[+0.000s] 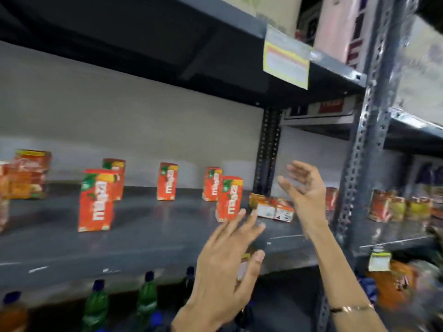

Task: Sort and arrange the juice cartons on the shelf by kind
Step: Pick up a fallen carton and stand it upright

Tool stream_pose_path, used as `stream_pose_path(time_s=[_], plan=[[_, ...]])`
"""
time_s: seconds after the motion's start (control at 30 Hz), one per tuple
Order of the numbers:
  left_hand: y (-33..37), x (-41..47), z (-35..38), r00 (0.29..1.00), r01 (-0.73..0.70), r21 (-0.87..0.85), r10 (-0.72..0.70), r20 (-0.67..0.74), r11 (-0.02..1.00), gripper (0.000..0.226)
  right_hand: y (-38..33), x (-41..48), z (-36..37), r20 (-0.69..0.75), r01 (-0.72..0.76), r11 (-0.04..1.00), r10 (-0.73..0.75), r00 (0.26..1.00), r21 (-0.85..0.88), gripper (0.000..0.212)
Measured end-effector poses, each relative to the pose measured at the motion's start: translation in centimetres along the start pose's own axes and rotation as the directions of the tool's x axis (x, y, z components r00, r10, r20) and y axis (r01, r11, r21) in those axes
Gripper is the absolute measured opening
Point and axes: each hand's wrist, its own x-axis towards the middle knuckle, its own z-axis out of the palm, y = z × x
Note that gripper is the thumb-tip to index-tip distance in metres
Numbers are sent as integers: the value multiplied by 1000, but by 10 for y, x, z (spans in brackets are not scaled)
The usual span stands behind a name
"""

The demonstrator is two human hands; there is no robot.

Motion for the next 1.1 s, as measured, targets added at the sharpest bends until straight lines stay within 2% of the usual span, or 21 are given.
stream_pose_path(time_s=[0.13,0.23,0.33,0.4,0.5,0.57,0.67,0.73,0.83,0.93,1.0,1.1], plan=[[-15,-2,37,994,-56,314,22,110,948,38,73,20,-44,63,-207,974,213,975,-93,43],[-29,-4,46,994,-33,501,-22,104,865,36,108,36,-55,163,-344,910,385,908,-234,56],[-39,-2,48,990,-9,579,-76,121,815,38,131,47,-57,313,-487,797,593,742,-356,74],[-43,-2,49,986,-27,614,-79,145,789,38,138,53,-56,357,-569,723,689,631,-392,82],[-46,-4,50,987,-49,635,-60,149,771,36,138,57,-55,436,-583,701,712,550,-410,59],[-47,-4,52,989,-63,654,-43,145,754,34,138,58,-55,442,-598,719,692,570,-355,55],[-48,-5,53,988,-85,681,-25,150,727,33,141,57,-56,379,-639,742,661,648,-203,57],[-48,-5,53,988,-95,690,-16,153,717,32,138,54,-55,336,-608,784,610,718,-124,59],[-47,-5,53,989,-98,689,-6,147,718,32,124,47,-54,253,-492,870,484,838,-33,64],[-41,-3,51,996,-71,632,23,84,772,35,102,40,-53,221,-329,943,312,924,42,63],[-36,-3,45,999,-41,561,41,13,827,36,80,35,-50,200,-214,973,195,960,81,64],[-30,-7,27,997,13,509,31,-77,861,38,39,31,-41,200,-105,978,68,977,180,65]])
